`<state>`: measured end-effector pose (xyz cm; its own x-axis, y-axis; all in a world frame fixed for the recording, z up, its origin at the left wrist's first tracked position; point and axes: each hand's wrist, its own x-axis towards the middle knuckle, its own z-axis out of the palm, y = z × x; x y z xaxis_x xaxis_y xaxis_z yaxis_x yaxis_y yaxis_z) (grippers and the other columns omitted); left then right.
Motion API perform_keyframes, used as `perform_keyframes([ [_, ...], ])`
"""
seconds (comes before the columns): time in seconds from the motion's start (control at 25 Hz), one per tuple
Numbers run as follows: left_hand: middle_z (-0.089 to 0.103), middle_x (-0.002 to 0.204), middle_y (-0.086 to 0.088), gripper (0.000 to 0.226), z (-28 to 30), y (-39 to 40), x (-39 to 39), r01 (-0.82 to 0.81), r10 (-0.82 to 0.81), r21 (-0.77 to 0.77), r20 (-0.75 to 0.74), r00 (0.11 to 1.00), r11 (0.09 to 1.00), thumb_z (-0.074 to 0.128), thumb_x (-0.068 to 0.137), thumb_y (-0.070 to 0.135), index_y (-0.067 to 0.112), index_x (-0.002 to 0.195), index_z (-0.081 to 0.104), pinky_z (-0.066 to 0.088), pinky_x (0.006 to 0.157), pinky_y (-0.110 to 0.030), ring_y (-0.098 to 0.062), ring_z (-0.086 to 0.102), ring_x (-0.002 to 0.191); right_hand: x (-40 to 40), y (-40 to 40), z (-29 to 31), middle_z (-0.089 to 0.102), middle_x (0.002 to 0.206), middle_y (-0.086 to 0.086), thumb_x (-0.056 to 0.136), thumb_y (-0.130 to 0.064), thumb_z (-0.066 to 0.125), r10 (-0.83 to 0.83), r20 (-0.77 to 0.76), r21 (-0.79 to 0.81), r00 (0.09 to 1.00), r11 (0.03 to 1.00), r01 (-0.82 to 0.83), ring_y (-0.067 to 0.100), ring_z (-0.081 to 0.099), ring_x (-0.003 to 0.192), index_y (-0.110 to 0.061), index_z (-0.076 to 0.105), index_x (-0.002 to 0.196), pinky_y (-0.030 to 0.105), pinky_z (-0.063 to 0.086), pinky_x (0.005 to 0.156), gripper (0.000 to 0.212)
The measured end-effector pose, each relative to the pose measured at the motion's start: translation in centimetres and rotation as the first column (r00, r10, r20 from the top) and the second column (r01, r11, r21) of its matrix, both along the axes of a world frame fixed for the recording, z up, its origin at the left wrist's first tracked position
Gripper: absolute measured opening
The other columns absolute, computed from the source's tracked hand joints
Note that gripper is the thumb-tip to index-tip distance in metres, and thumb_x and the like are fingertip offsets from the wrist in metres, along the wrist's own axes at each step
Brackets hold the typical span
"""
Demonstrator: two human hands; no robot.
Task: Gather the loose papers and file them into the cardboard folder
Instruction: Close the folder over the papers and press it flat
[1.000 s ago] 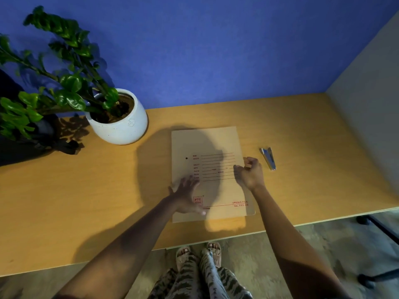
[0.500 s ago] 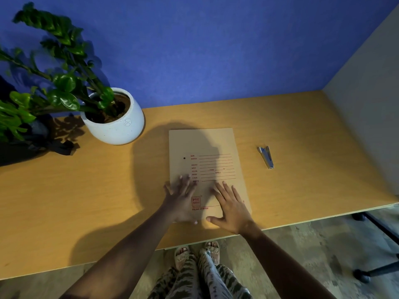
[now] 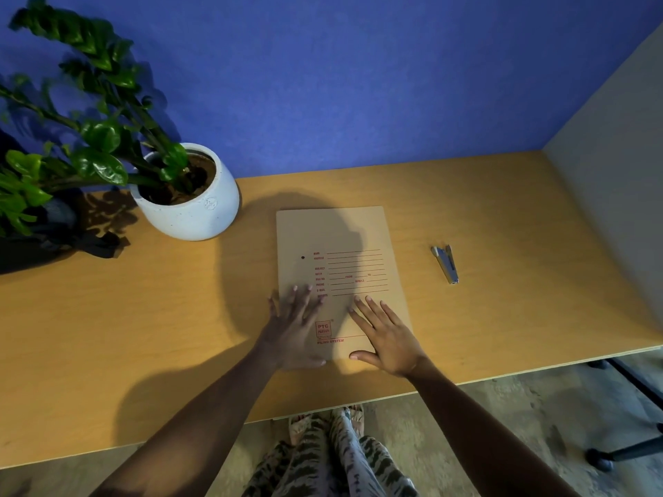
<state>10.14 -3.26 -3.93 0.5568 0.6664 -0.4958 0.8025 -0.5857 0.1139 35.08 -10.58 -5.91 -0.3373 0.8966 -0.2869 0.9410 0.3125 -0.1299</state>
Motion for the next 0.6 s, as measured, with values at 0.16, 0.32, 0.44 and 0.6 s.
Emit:
perform_keyframes([
  [0.16, -0.035, 0.162, -0.008, 0.121, -0.1, 1.5, -0.7, -0.056, 0.056, 0.007, 0.030, 0.998, 0.998, 0.045, 0.073, 0.086, 0.025, 0.158, -0.017, -0.003, 0.116, -0.072, -0.038, -0.029, 0.149, -0.4, 2.7, 0.3, 0.012, 0.167, 0.010, 0.092, -0.076, 0.028, 0.014, 0.045, 0.010, 0.999, 1.000, -0.015, 0.030, 0.012, 0.155, -0.017, 0.019, 0.160, 0.051, 0.020, 0.123, 0.091],
  [0.32, -0.032, 0.163, -0.010, 0.120, 0.0, 3.1, -1.1, -0.107, 0.107, -0.006, 0.048, 0.993, 0.994, 0.052, 0.077, 0.080, 0.022, 0.158, -0.015, -0.002, 0.117, -0.069, -0.036, -0.029, 0.149, -0.4, 5.5, 0.5, 0.010, 0.168, 0.007, 0.093, -0.075, 0.026, 0.039, 0.075, 0.010, 0.996, 0.999, -0.039, 0.029, 0.008, 0.155, -0.018, 0.014, 0.160, 0.051, 0.014, 0.125, 0.089],
  [0.44, -0.028, 0.163, -0.014, 0.120, -0.1, 4.2, -1.1, -0.109, 0.109, -0.002, 0.070, 0.992, 0.994, 0.056, 0.078, 0.076, 0.018, 0.159, -0.012, -0.001, 0.119, -0.065, -0.039, -0.025, 0.150, -0.3, 7.0, 0.3, 0.006, 0.168, 0.007, 0.094, -0.074, 0.024, 0.061, 0.098, 0.015, 0.993, 0.998, -0.063, 0.028, 0.004, 0.156, -0.019, 0.009, 0.161, 0.050, 0.011, 0.126, 0.088],
  [0.6, -0.029, 0.163, -0.017, 0.120, -0.5, 5.0, -1.2, -0.098, 0.097, 0.011, 0.103, 0.990, 0.995, 0.056, 0.080, 0.074, 0.015, 0.158, -0.014, -0.008, 0.121, -0.056, -0.040, -0.028, 0.149, 0.0, 8.3, 0.2, 0.004, 0.168, 0.005, 0.094, -0.074, 0.023, 0.077, 0.110, 0.025, 0.991, 0.996, -0.080, 0.026, 0.000, 0.156, -0.020, 0.008, 0.161, 0.049, 0.009, 0.126, 0.088],
])
